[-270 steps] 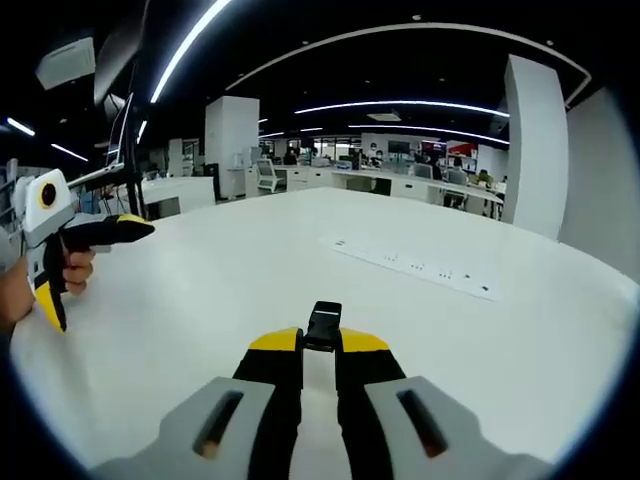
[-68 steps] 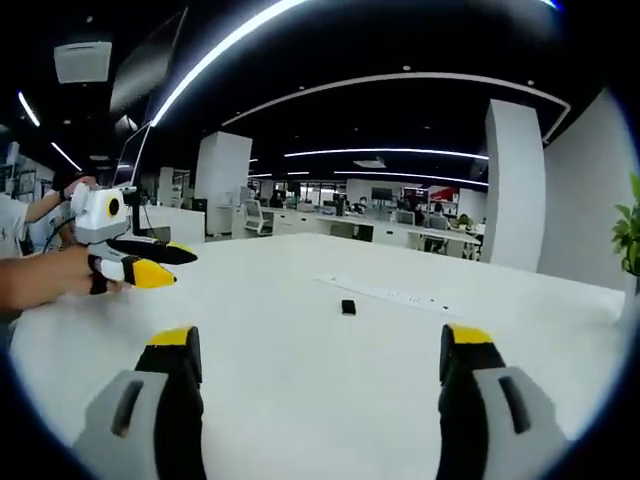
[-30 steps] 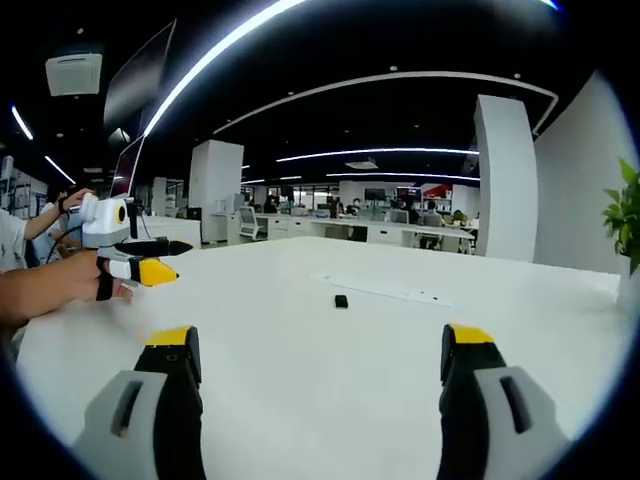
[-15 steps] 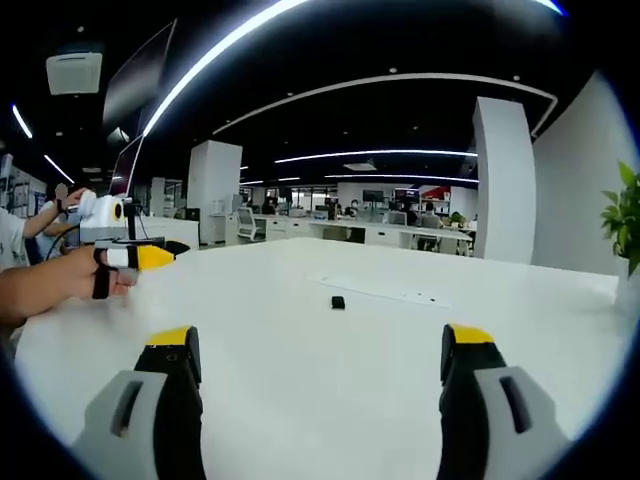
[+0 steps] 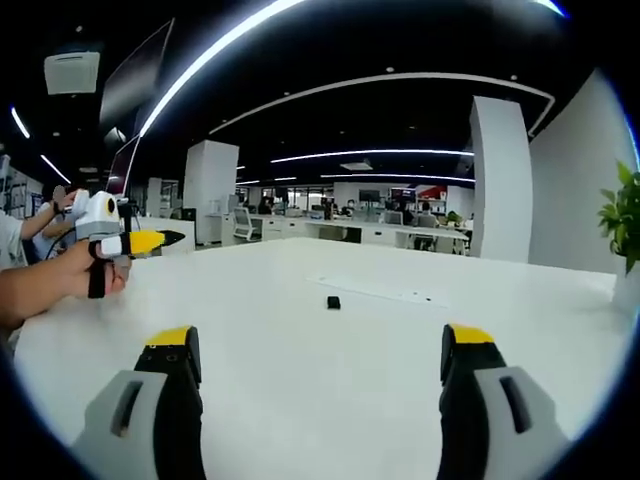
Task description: Snap the two parts of the plastic buckle together until the buckle closes and remains connected.
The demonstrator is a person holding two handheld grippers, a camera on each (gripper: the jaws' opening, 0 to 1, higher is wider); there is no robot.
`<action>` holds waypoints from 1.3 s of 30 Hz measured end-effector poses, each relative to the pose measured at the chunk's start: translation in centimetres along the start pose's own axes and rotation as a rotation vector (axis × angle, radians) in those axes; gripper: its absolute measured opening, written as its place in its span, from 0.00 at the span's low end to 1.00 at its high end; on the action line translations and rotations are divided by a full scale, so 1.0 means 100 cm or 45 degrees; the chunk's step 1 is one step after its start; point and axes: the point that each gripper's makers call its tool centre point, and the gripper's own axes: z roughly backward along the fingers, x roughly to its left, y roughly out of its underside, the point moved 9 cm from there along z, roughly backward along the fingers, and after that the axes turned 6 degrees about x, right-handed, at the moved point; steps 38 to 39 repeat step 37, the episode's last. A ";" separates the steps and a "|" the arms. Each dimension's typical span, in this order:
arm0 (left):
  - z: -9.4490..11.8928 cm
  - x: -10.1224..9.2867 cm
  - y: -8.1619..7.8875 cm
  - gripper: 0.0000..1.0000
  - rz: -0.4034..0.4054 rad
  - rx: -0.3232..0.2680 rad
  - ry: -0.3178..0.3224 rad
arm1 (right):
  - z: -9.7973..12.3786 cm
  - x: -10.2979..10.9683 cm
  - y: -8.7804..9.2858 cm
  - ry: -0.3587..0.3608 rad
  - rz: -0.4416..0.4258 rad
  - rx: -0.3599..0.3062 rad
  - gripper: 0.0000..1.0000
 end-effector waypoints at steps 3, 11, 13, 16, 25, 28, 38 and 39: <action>-0.001 -0.005 -0.003 0.99 -0.019 -0.026 0.033 | 0.000 0.000 0.000 0.002 -0.003 0.004 1.00; -0.002 -0.008 -0.006 0.99 -0.003 -0.074 0.087 | -0.001 -0.002 0.000 0.003 0.000 0.004 1.00; -0.003 -0.008 -0.004 0.99 -0.018 -0.051 0.081 | -0.001 -0.001 0.001 0.004 0.002 0.011 1.00; -0.002 -0.007 -0.005 0.99 -0.023 -0.066 0.071 | -0.001 -0.002 0.001 0.006 0.004 0.011 1.00; 0.000 -0.011 -0.007 0.93 -0.025 -0.089 0.112 | 0.000 -0.001 0.001 0.003 -0.008 0.012 1.00; 0.002 -0.010 -0.008 0.78 -0.036 -0.085 0.123 | 0.000 -0.003 0.003 0.015 0.010 0.032 1.00; 0.006 -0.013 -0.012 0.48 -0.063 -0.101 0.166 | 0.001 -0.002 0.003 0.001 0.003 0.015 0.96; 0.006 -0.013 -0.012 0.48 -0.063 -0.101 0.166 | 0.001 -0.002 0.003 0.001 0.003 0.015 0.96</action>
